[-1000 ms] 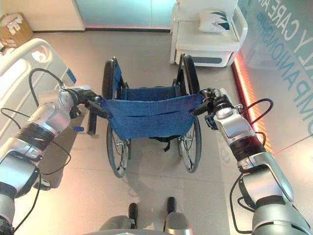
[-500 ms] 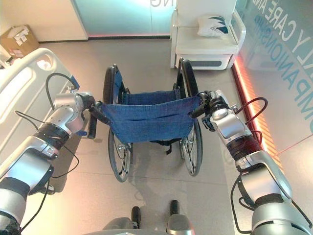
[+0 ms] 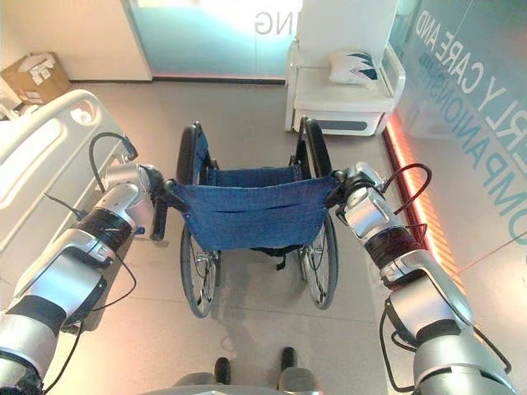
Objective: Push the wheelchair next to the bed
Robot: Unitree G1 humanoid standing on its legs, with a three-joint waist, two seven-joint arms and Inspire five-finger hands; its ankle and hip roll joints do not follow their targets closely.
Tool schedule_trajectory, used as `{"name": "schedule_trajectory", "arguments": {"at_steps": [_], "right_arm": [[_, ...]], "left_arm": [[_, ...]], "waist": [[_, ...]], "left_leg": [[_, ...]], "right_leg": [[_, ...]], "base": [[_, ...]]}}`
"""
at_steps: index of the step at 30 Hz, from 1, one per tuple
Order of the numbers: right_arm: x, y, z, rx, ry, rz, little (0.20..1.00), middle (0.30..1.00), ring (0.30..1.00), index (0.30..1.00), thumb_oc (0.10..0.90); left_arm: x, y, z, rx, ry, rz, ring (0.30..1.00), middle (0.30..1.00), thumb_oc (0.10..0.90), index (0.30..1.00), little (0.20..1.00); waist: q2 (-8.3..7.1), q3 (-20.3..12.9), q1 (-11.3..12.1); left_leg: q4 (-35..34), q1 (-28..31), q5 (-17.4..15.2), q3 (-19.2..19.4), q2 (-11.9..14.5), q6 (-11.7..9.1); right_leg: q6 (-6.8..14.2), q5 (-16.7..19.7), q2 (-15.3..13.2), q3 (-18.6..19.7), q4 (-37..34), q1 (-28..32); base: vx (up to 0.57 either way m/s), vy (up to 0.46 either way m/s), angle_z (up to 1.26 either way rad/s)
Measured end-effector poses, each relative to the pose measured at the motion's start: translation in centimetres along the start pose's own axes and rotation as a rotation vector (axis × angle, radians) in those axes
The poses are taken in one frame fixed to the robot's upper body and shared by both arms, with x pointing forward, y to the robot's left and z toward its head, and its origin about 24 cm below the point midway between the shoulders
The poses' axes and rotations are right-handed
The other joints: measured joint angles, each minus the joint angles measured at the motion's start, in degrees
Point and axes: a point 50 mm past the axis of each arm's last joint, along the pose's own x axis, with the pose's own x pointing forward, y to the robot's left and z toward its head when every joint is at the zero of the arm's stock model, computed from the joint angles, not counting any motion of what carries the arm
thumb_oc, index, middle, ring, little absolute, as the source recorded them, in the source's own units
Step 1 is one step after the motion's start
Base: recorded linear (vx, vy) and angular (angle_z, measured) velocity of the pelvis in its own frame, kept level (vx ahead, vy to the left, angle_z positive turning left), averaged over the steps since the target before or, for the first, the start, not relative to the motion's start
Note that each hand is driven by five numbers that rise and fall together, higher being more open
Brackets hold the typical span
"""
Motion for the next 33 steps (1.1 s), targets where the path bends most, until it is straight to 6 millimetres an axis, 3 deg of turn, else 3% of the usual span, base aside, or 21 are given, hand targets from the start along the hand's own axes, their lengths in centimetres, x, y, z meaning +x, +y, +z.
{"name": "schedule_trajectory", "arguments": {"at_steps": [6, 19, 31, 33], "right_arm": [[0.2, -0.6, -0.2, -0.04, 0.054, 0.011, 0.3, 0.3, 0.3, 0.3, 0.4], [0.2, -0.3, 0.0, 0.046, 0.034, -0.026, 0.3, 0.3, 0.3, 0.3, 0.4], [0.5, -1.3, 0.5, 0.08, -0.006, -0.107, 0.3, 0.3, 0.3, 0.3, 0.4], [0.8, -2.0, 1.1, 0.095, -0.021, -0.132, 0.3, 0.3, 0.3, 0.3, 0.4]], "left_arm": [[0.5, -1.0, 0.6, -0.06, -0.081, 0.102, 0.3, 0.3, 0.4, 0.3, 0.3], [1.2, -1.7, -0.2, -0.172, -0.134, 0.278, 0.3, 0.3, 0.4, 0.3, 0.3], [1.0, -0.6, 0.2, -0.176, -0.172, 0.293, 0.3, 0.3, 0.4, 0.3, 0.3], [0.8, 0.2, 0.4, -0.204, -0.178, 0.299, 0.3, 0.3, 0.4, 0.3, 0.3]], "waist": [[-0.29, 0.08, 1.23], [-0.26, -0.15, 1.12], [1.48, 1.36, 1.08], [1.65, 2.85, 1.28]], "left_leg": [[0.41, -0.45, 0.05, -0.79, 0.04, -0.05], [0.39, -1.22, 0.11, -1.13, -0.04, -0.11], [0.77, -0.79, 0.07, -1.13, -0.14, -0.08], [3.51, -1.78, -0.89, -0.82, -0.26, 0.56]], "right_leg": [[0.01, -0.03, -0.02, -0.84, 0.39, -0.04], [-0.19, -0.17, -0.12, -1.19, 0.53, -0.82], [-0.49, -0.44, -0.55, -2.55, 1.08, -0.52], [-0.56, -2.23, -1.47, -3.1, 5.07, -2.37]], "base": [[0.01, 0.014, 0.06], [0.02, 0.056, 0.0], [0.08, 0.115, 0.0], [0.06, 0.175, -0.06]]}}
